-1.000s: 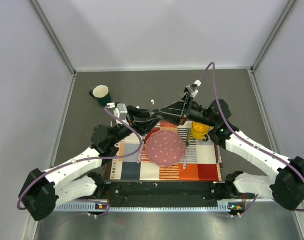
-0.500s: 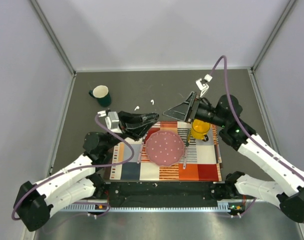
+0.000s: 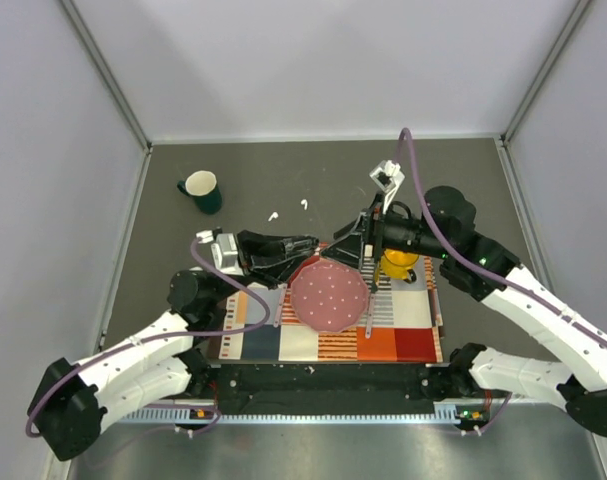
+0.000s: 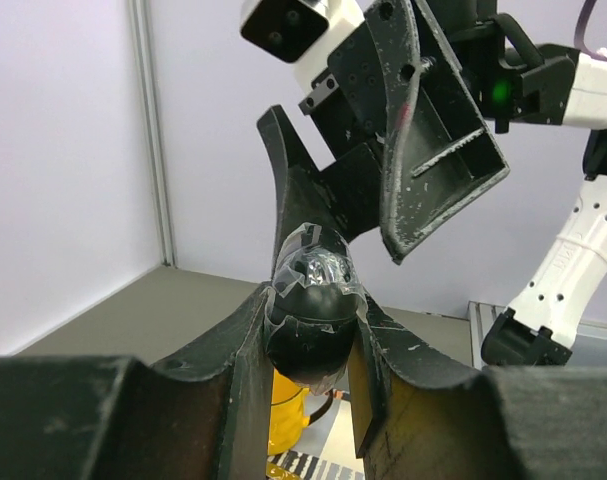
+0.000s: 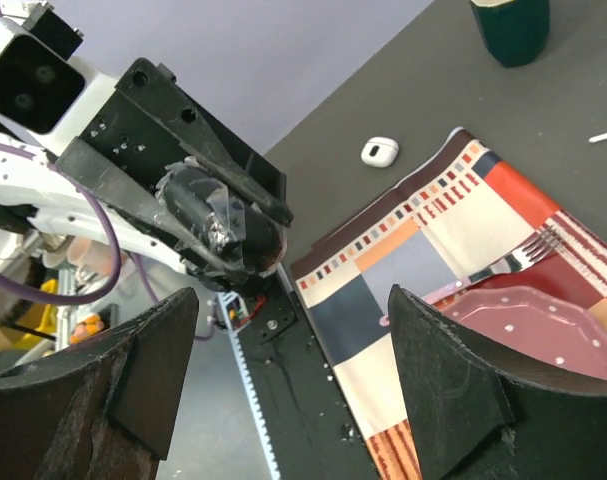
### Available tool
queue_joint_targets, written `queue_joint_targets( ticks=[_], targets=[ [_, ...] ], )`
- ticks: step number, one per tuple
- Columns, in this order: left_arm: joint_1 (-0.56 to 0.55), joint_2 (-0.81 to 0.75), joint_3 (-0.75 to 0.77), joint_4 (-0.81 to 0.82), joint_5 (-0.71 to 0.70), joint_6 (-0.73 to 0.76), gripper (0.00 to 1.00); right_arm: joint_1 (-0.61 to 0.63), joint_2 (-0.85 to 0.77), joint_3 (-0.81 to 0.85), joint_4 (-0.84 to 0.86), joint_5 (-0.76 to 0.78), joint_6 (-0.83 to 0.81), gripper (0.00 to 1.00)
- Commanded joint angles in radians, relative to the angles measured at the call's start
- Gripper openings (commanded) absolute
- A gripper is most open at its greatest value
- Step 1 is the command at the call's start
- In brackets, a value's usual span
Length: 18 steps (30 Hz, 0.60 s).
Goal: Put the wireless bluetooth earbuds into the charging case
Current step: Open the charging case.
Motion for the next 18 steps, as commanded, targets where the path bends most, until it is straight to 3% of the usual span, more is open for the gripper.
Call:
queue_joint_targets(
  ticks=[1, 18],
  targets=[
    [-0.001, 0.017, -0.035, 0.188, 0.039, 0.002, 0.0, 0.026, 0.023, 0.072, -0.021, 0.037, -0.086, 0.76],
    [-0.001, 0.079, -0.04, 0.254, 0.197, -0.039, 0.0, 0.051, 0.072, 0.054, 0.058, 0.1, -0.01, 0.74]
  ],
)
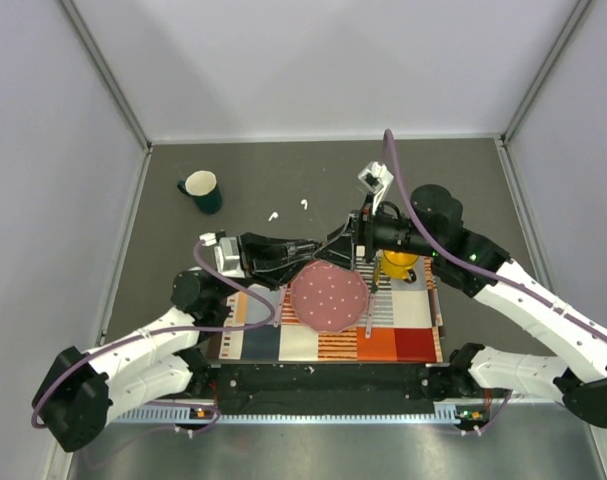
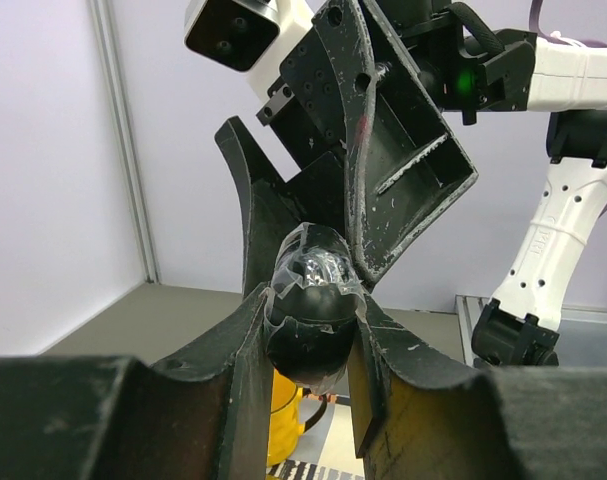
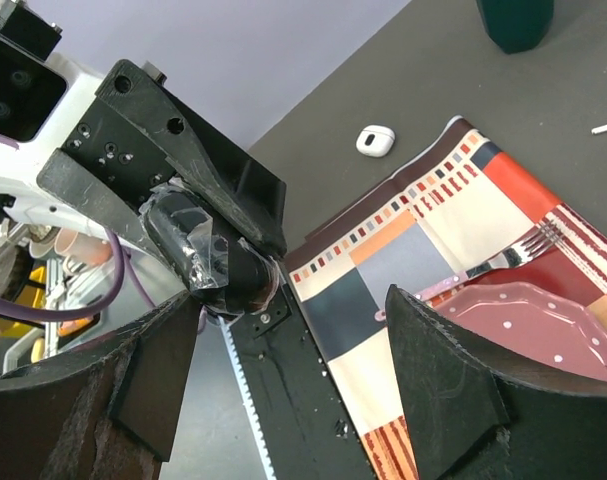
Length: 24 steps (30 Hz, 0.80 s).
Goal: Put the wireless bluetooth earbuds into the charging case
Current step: Open the charging case.
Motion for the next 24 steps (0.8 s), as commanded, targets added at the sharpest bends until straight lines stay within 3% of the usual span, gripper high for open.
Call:
queue_joint_targets(
  ticks=[1, 13, 24],
  targets=[
    [-0.01, -0.008, -0.011, 0.088, 0.116, -0.024, 0.0, 0.011, 0.01, 0.018, 0.104, 0.067, 0.047, 0.74],
    [-0.011, -0.077, -0.055, 0.03, 0.145, -0.016, 0.0, 0.011, 0.033, 0.0, 0.188, 0.104, 0.129, 0.74],
    [-0.011, -0.2, -0.13, -0.092, -0.071, 0.04, 0.0, 0.011, 0.012, -0.029, 0.302, 0.061, 0.194, 0.77]
  ],
)
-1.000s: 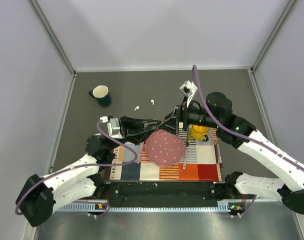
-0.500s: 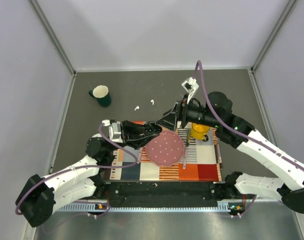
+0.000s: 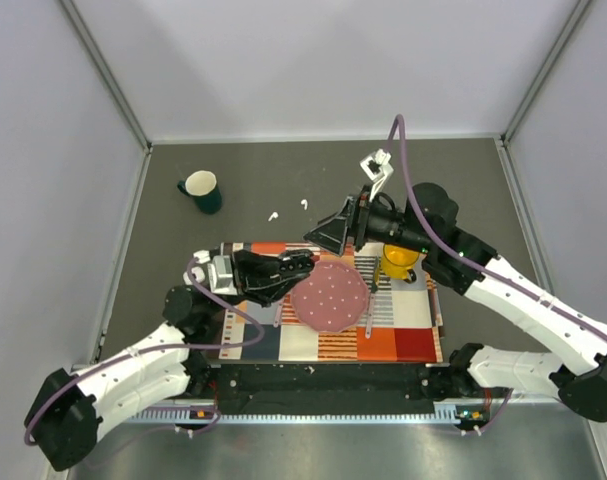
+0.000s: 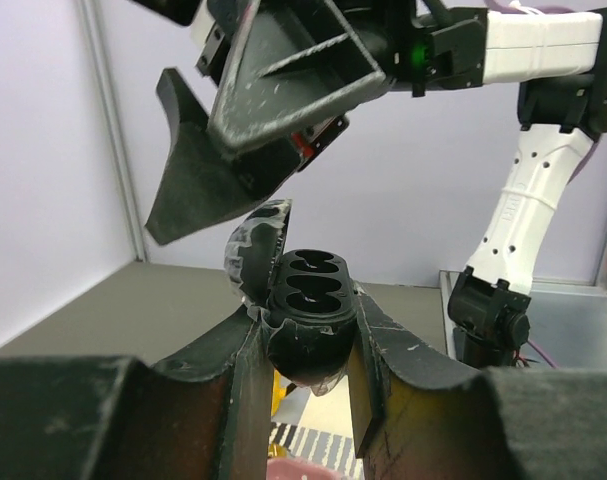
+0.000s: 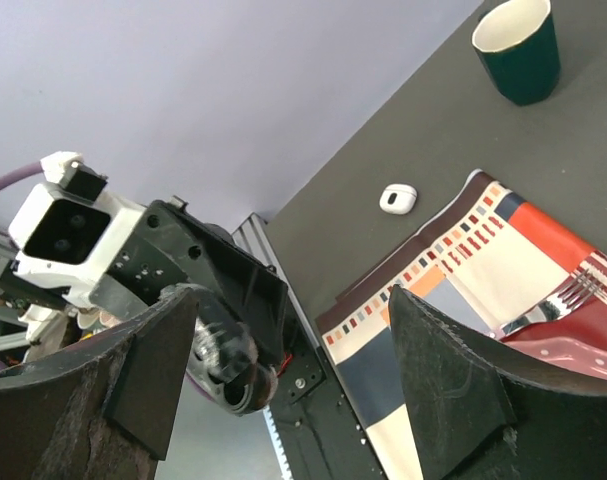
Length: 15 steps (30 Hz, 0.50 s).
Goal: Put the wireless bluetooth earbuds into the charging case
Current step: Open the charging case, then pick up the earbud from the center of the board.
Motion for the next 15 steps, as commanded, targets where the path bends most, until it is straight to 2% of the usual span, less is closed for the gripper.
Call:
queue_joint_targets(
  ticks=[1, 4, 8, 15],
  targets=[
    [-0.002, -0.062, -0.045, -0.026, -0.109, 0.029, 0.0, 0.001, -0.031, 0.0, 0.103, 0.015, 0.028, 0.78],
    [-0.002, -0.122, -0.062, -0.087, -0.147, 0.037, 0.0, 0.001, -0.034, -0.003, 0.079, 0.103, 0.03, 0.78],
    [-0.002, -0.212, -0.081, -0.17, -0.187, 0.049, 0.0, -0.081, 0.001, 0.017, -0.102, 0.246, 0.114, 0.78],
    [0.0, -0.408, -0.079, -0.366, -0.212, 0.069, 0.0, -0.294, 0.116, -0.015, -0.222, 0.233, 0.142, 0.72]
  ],
)
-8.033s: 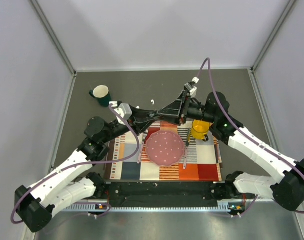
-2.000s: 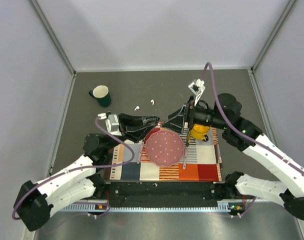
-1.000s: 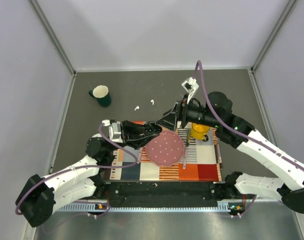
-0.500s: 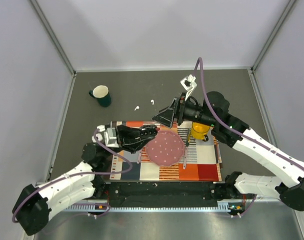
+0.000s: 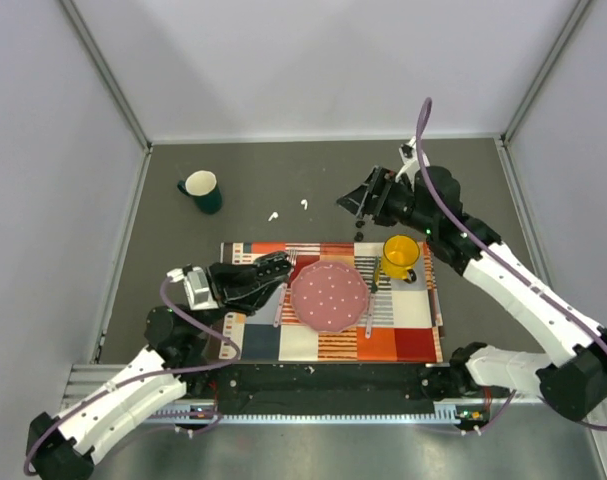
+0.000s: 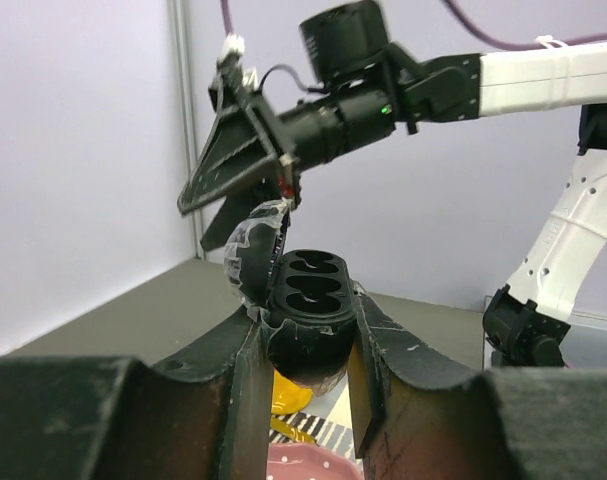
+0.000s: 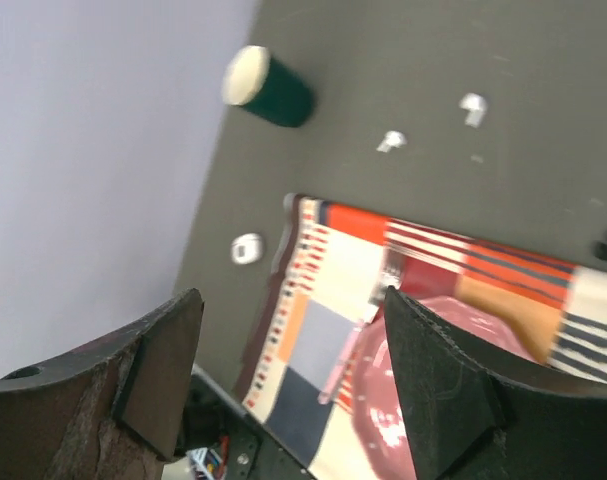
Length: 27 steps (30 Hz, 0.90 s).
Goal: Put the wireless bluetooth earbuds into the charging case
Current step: Pick up the earbud from the center of the board.
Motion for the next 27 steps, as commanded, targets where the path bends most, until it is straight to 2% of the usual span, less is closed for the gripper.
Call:
queue_joint_targets(
  ticks=[1, 4, 8, 10, 13, 16, 20, 27],
  targets=[
    [0.0, -0.096, 0.028, -0.142, -0.027, 0.028, 0.0, -0.098, 0.092, 0.0, -0.093, 0.029, 0.011, 0.69],
    [-0.002, -0.133, 0.04, -0.201, -0.011, 0.04, 0.0, -0.126, 0.192, 0.055, -0.11, 0.031, -0.062, 0.63],
    [-0.002, -0.149, 0.06, -0.228, 0.004, 0.037, 0.0, -0.174, 0.349, 0.196, -0.188, 0.026, -0.246, 0.58],
    [0.0, -0.141, 0.085, -0.231, 0.007, 0.037, 0.0, -0.221, 0.42, 0.252, -0.246, -0.012, -0.28, 0.53],
    [-0.002, -0.11, 0.129, -0.283, 0.048, 0.089, 0.0, -0.26, 0.535, 0.36, -0.303, -0.061, -0.334, 0.51],
    [-0.002, -0.058, 0.167, -0.311, 0.078, 0.118, 0.0, -0.264, 0.642, 0.449, -0.372, -0.073, -0.348, 0.49],
    [0.0, 0.014, 0.174, -0.212, 0.075, 0.076, 0.0, -0.264, 0.768, 0.551, -0.466, -0.029, -0.361, 0.45],
    [0.0, 0.033, 0.14, -0.164, 0.007, 0.083, 0.0, -0.264, 0.782, 0.53, -0.492, -0.006, -0.349, 0.39]
  ],
)
